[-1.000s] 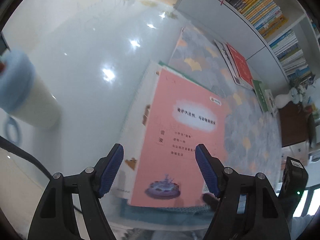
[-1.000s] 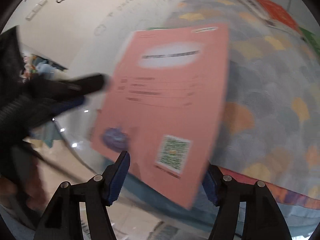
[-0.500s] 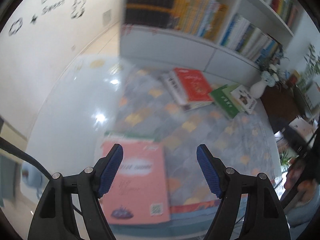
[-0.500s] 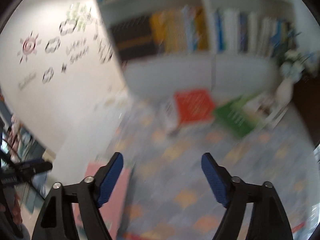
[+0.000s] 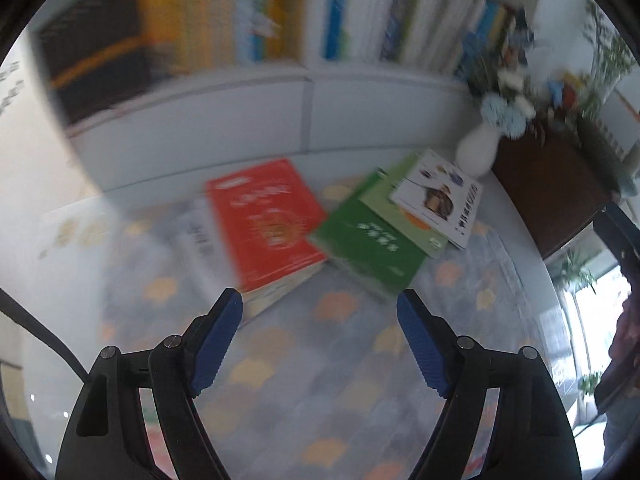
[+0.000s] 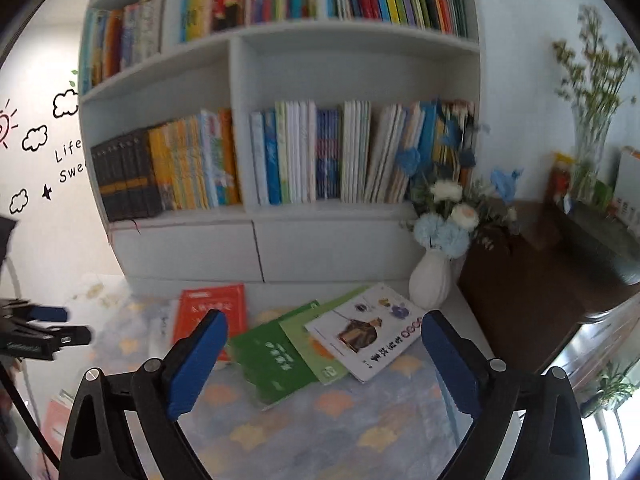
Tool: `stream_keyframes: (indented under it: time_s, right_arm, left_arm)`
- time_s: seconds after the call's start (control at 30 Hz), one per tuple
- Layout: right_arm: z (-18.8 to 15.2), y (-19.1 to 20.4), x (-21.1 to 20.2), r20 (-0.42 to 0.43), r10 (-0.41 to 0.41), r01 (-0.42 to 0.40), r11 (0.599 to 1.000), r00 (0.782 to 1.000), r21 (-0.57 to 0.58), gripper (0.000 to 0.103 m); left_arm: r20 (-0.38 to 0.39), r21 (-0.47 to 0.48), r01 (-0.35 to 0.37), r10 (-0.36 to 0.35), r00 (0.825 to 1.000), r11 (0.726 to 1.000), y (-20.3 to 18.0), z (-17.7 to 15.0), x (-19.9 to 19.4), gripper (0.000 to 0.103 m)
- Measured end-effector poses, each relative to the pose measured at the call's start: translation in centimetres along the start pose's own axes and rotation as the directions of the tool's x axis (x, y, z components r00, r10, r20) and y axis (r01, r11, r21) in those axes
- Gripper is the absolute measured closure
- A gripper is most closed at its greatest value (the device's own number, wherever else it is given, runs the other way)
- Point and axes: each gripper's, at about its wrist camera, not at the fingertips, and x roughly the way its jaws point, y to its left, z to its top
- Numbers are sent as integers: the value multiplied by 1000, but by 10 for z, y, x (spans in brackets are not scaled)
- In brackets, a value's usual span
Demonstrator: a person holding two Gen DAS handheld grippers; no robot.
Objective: Organize books
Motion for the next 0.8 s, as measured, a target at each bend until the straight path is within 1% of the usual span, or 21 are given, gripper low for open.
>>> stream_keyframes:
  time_s: [0.03,0.13,0.17,0.23,0.37,0.47,0.57,0.67,0.8]
  right_arm:
    - [-5,-12,16,-20,19,-19,1000,1000,2,6]
    - [-22,-37,58,-69,38,-37,999,997,22,6]
    - [-29,-41,66,-82,33,-30,999,996,31,6]
    - [-43,-53,86,-110,26,-19,998,994,67,6]
    - [-63,-83,122,-156,24,-3,991,987,132,6]
    - [-71,-97,147,-172,19,6,990,985,141,6]
    - [-78,-106,169,-181,17,11,989,983,150,6]
    - [-86,-111,189,-193,37,-3,985,980,172,6]
    - [-97,-111,212,-212,56,-14,982,976,191,6]
  left_arm:
    - [-32,18,-5,6,999,1000,-13,10,27,25]
    - [-112,60,-28,35,993,998,-42,27,83,25]
    - [-132,69,-29,38,991,997,-53,33,103,25]
    - [-145,81,-26,38,989,996,-72,44,128,25]
    - [-150,151,-3,26,988,989,-105,66,164,25]
    - [-141,222,-22,54,989,975,-127,81,186,25]
    - [-132,267,-36,74,988,963,-143,95,203,25]
    - [-131,287,-29,69,989,958,-151,106,216,25]
    - [-135,296,-40,84,987,954,-154,116,235,25]
